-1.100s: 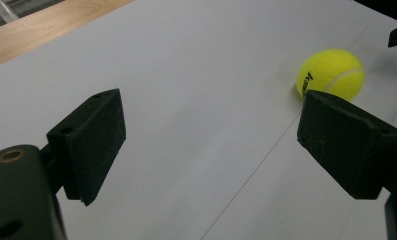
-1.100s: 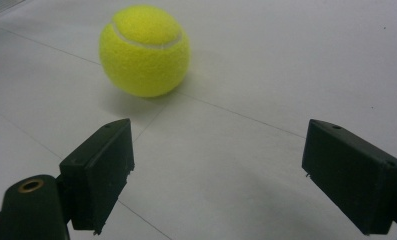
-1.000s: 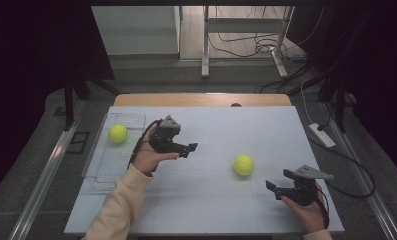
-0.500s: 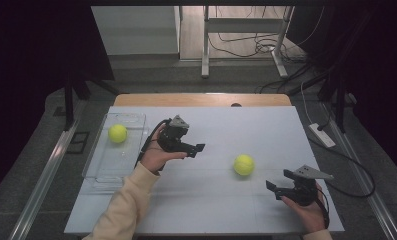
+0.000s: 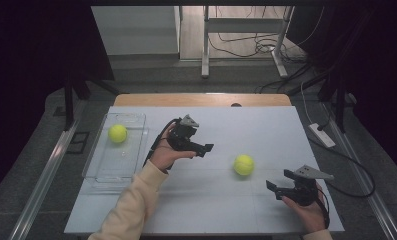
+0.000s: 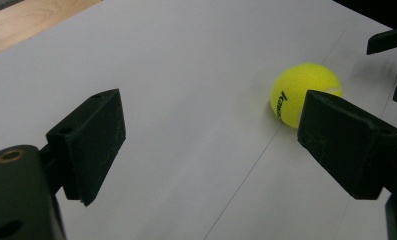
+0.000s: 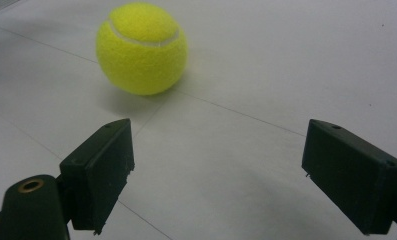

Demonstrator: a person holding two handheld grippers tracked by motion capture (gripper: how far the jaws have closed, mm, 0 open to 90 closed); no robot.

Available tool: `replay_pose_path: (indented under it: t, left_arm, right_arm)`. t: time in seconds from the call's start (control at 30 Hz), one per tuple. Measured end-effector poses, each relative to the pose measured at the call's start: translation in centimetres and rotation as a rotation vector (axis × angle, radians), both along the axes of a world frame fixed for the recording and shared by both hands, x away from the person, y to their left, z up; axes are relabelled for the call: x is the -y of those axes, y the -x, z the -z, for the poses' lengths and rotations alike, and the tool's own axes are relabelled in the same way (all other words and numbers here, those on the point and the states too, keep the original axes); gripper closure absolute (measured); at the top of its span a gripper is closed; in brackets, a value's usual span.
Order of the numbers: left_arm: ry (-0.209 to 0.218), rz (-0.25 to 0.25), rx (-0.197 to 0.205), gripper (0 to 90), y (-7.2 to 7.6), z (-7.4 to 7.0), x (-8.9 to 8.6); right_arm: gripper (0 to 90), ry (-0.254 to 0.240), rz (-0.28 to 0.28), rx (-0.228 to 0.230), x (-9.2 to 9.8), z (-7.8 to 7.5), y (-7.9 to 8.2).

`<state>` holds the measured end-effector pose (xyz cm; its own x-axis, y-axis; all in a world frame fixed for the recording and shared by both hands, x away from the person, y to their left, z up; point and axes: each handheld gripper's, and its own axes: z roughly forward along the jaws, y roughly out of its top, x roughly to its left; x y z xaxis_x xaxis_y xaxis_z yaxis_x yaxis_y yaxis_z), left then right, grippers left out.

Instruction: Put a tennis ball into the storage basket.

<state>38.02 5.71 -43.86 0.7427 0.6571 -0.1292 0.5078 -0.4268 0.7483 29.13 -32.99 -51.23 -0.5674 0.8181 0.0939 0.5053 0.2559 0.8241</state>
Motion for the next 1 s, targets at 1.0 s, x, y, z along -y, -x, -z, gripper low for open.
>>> replay_pose_path:
  t: [1.0]
  left_arm:
    - [-0.046, 0.059, -0.069, 11.4, -1.2, 2.0, 3.7]
  right_arm:
    - [13.4, -0.002, 0.003, 0.0, 0.1, 0.0, 0.0]
